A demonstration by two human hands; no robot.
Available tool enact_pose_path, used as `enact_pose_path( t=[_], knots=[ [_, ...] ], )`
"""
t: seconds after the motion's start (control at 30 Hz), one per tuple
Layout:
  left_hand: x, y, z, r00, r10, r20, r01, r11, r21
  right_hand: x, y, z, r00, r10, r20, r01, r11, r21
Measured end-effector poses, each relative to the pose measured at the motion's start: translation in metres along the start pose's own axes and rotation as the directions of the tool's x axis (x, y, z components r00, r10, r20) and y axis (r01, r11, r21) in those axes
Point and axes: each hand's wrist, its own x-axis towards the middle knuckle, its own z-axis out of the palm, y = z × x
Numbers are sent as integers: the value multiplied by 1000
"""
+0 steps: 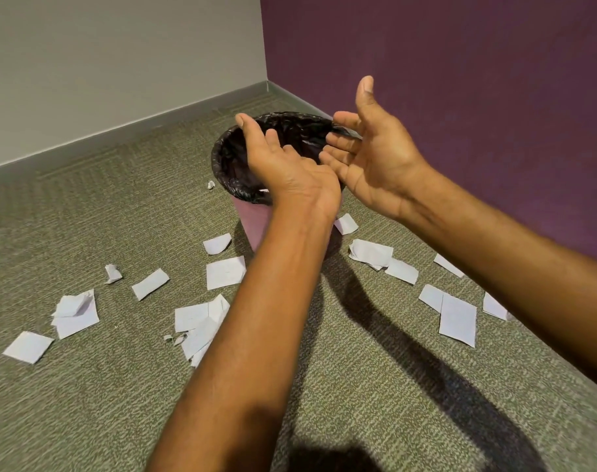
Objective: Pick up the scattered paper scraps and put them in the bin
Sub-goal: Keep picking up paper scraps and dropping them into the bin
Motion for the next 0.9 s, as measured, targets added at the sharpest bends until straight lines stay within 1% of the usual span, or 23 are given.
enact_pose_path(
  t=[0.07, 0.13, 0.23, 0.27, 0.43, 0.57, 0.6, 0.63, 0.7, 0.77, 0.83, 0.9],
  knots=[
    [-4, 1, 1, 995, 35, 92, -30, 998, -48, -4, -3, -6, 1000, -10, -7, 10, 1000, -2],
    [-7, -11, 0, 993, 48, 104, -46, 999, -24, -9, -4, -17, 1000, -16, -18, 16, 1000, -6],
    [-22, -33, 1, 989, 32, 145, -31, 1000, -5, -22, -5, -39, 999, -14, -46, 14, 1000, -1],
    [-28, -41, 1, 989, 23, 145, -28, 999, 31, -26, -5, -48, 998, -11, -59, 11, 1000, -1],
    [-50, -88, -4, 981, -122, 148, 100, 984, 147, -52, 0, -102, 993, 29, -118, -29, 1000, -2],
    [-69, -124, -15, 960, -257, 106, 221, 936, 275, -69, 14, -154, 980, 83, -181, -89, 996, -26],
    [-72, -132, -21, 952, -290, 97, 247, 915, 319, -74, 20, -169, 977, 97, -188, -110, 992, -57],
    [-77, -139, -29, 943, -323, 81, 271, 886, 376, -77, 29, -184, 974, 112, -196, -138, 983, -123],
    [-80, -151, -51, 923, -380, 52, 308, 815, 491, -81, 52, -218, 963, 137, -231, -214, 912, -351],
    [-77, -161, -77, 918, -395, 16, 310, 745, 590, -82, 79, -252, 946, 163, -279, -298, 776, -556],
    [-74, -171, -97, 920, -391, -18, 305, 686, 661, -82, 104, -281, 937, 169, -306, -345, 593, -727],
    [-70, -180, -111, 917, -398, -40, 310, 645, 699, -82, 123, -301, 948, 172, -269, -317, 399, -860]
  ],
)
